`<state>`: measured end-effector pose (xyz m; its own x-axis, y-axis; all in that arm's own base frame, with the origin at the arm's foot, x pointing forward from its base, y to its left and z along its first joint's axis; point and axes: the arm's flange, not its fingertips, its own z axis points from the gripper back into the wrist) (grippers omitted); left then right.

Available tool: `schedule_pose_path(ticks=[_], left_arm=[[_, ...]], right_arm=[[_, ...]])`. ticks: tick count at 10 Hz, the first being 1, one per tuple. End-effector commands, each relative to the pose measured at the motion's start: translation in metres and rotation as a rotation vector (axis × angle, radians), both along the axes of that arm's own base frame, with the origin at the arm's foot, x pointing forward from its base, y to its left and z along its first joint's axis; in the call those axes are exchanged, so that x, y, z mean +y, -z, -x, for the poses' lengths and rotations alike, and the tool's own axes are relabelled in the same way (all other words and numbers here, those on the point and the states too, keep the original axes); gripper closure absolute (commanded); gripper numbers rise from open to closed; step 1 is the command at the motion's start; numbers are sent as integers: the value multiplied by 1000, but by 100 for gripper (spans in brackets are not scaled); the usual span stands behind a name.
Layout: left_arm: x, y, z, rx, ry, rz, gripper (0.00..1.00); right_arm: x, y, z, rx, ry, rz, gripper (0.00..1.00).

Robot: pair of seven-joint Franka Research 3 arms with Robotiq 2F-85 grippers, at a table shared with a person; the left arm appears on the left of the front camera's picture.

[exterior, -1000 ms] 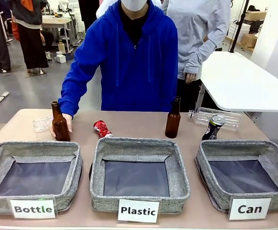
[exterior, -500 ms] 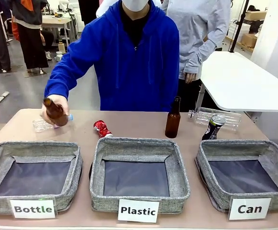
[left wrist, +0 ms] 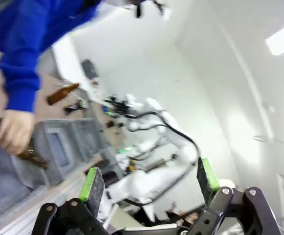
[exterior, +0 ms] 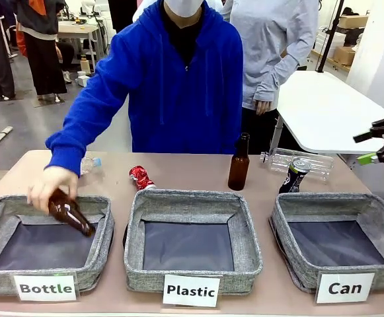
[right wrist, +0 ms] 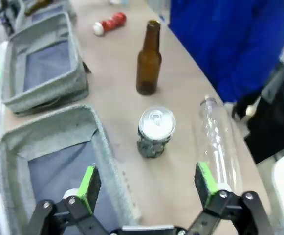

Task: Sort the can waste into the basket.
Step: Pick up the can waste from the table and place it in the right Fabric basket.

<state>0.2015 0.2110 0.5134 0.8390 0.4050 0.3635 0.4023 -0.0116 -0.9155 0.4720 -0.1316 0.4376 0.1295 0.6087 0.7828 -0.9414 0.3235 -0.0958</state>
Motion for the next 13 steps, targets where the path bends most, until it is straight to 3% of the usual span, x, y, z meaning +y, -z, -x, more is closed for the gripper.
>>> schedule_pose_path(ticks=[1,3,9,13], left_arm=[[8,5,2,77,157,147,0],[24,-1,18,136,296,150,0],[-3,7,11,160,302,93,0],[-91,22,-28,240,328,38,0]], right_arm=[[-8,20,-35,-50,-104,-22,0],[-4,46,-60,-67,-167,-46,0],[23,91,-84,25,-279,-36,0],[39,102,-88,54,-331,-37,0]])
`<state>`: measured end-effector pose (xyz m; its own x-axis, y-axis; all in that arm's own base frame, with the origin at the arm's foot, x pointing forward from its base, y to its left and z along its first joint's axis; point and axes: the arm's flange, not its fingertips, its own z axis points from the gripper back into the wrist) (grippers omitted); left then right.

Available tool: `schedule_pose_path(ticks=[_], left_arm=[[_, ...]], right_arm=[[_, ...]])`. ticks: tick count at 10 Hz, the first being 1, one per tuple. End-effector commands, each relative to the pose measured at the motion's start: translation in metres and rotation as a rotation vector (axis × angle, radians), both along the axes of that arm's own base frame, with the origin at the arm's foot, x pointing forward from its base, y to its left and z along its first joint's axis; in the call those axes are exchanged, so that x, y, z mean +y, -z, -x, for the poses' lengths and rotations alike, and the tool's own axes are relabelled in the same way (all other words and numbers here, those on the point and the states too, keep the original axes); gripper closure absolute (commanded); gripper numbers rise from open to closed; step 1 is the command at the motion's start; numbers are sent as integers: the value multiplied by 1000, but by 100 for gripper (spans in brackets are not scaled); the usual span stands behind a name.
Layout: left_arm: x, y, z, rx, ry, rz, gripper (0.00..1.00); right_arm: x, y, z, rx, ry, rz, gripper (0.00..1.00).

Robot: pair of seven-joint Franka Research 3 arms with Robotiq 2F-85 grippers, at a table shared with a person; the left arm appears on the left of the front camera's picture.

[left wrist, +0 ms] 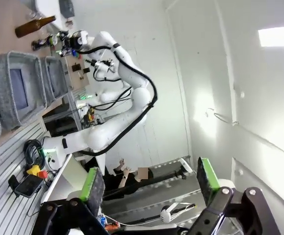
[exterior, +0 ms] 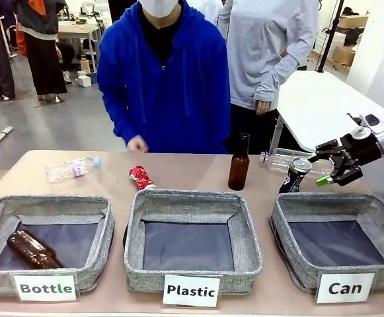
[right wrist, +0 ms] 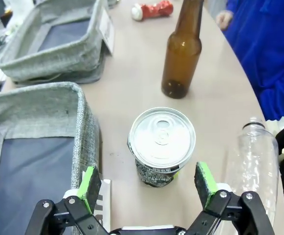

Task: Sort the can waste into the basket.
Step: Pick up the can waste from the table and place it in the right Fabric basket.

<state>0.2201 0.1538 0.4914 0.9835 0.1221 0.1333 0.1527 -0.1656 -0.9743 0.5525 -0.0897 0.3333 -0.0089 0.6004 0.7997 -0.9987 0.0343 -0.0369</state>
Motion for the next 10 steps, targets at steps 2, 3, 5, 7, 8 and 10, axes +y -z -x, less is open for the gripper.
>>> schedule_pose_path(ticks=[2,3,5,7,8,10], left_arm=[[-73,22,-28,48,86,-68,0],[-86,38,-34,71,116,-74,0],[-107,71,-43,142,149,-159,0],[-113,93,-54,183,120,-313,0],[-115,107,-61,163,8,-371,0],[-94,78,-77,187,141,-243,0]], right_arm=[[5,2,-12,-3,-32,-45,0],[9,6,-15,-9,-22,-48,0],[16,11,-18,10,-42,-62,0],[23,16,-22,20,-45,-90,0],[27,19,-21,25,-48,-105,0],[32,22,-25,39,-29,-140,0]])
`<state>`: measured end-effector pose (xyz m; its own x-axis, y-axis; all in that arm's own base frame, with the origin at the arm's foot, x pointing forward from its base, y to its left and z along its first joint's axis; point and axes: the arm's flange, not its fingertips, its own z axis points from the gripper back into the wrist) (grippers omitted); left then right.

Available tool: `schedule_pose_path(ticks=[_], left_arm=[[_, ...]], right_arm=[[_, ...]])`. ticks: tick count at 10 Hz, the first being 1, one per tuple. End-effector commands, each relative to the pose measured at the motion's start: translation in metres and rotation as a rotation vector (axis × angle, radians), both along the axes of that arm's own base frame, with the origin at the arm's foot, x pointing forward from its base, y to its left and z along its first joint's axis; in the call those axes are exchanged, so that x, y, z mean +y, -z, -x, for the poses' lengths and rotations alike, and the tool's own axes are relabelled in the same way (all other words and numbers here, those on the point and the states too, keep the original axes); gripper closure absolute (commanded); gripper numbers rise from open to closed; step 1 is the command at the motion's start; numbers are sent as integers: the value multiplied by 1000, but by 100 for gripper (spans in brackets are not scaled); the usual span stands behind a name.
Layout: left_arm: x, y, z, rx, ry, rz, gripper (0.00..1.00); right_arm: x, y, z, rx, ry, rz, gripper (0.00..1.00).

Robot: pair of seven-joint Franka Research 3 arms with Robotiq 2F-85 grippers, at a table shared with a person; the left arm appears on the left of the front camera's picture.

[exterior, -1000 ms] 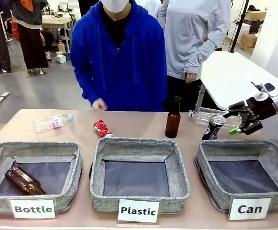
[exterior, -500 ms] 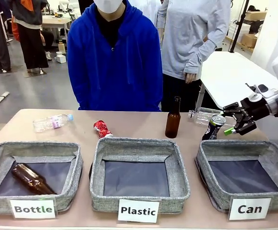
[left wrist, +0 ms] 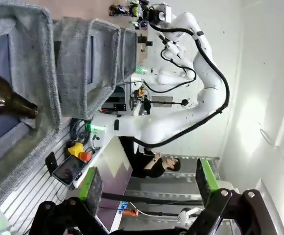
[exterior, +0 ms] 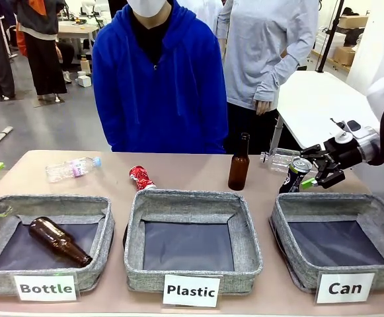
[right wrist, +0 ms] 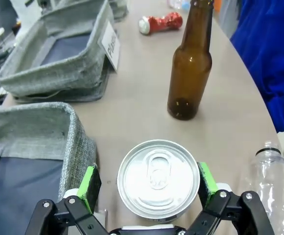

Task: Sort the can waste into the basket.
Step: Pick up the can waste from the table and place it in the right Fabric basket.

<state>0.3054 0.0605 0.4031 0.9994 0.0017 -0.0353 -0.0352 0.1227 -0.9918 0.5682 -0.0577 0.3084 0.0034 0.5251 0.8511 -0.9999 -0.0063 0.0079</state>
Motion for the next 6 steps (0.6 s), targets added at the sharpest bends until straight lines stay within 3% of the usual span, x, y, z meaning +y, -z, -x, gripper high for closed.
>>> schedule_pose_path(ticks=[1,3,4,5,6], left_arm=[[-1,-10,9,8,30,56,0],[-1,-10,9,8,30,56,0],[-1,-10,9,8,30,56,0],[-1,-10,9,8,30,56,0],[-1,-10,9,8,30,56,0]], right_arm=[[1,-1,-9,16,11,-64,0],[3,-1,-10,43,18,-78,0],[2,-1,-10,53,14,-76,16],[1,-1,-9,69,1,-62,60],[2,-1,-8,79,-4,-67,76]])
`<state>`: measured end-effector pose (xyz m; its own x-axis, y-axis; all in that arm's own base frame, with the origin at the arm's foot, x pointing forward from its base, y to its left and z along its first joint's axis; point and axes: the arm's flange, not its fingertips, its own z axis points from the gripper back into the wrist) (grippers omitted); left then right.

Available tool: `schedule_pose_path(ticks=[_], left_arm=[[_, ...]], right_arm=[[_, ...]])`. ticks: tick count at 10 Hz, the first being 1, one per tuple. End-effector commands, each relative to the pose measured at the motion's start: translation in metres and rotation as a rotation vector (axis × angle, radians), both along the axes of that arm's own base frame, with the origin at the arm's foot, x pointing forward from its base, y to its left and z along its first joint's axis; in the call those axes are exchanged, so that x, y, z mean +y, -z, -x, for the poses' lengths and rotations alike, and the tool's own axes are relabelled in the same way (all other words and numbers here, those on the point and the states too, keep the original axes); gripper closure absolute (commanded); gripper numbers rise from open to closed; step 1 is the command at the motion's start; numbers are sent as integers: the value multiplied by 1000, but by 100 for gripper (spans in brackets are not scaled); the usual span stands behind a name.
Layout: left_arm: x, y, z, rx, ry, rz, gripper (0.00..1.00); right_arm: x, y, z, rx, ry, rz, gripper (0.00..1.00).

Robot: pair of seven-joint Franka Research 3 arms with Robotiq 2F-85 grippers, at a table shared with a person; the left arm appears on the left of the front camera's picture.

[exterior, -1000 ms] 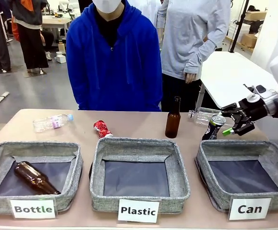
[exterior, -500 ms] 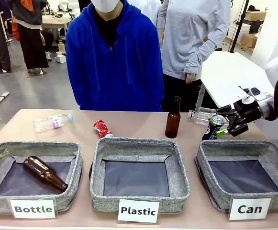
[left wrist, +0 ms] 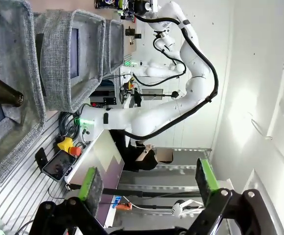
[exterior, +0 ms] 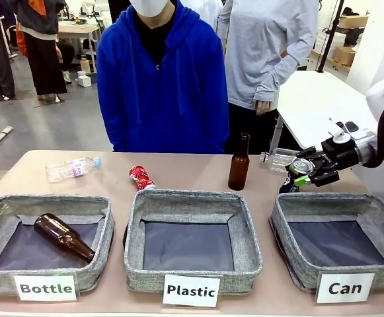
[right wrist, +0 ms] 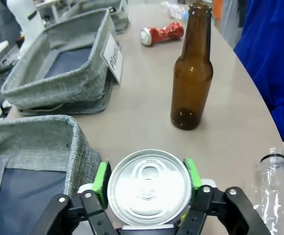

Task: Sort the can waste into the basket.
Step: Pick up the can waste from the table and place it in the right Fabric basket.

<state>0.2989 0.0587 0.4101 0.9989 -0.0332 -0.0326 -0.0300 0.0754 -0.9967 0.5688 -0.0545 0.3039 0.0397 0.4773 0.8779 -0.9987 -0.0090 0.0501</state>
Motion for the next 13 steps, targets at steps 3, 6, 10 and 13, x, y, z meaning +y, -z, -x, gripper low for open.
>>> schedule_pose_path(ticks=[3,6,10,13], left_arm=[[1,-3,2,10,-3,7,0],[1,-3,2,10,-3,7,0],[1,-3,2,10,-3,7,0],[1,-3,2,10,-3,7,0]], right_arm=[[-2,-5,-9,47,0,-15,100],[-4,-13,-8,30,3,-39,100],[-11,-121,22,-77,50,-79,100],[-18,-209,102,23,124,99,100]])
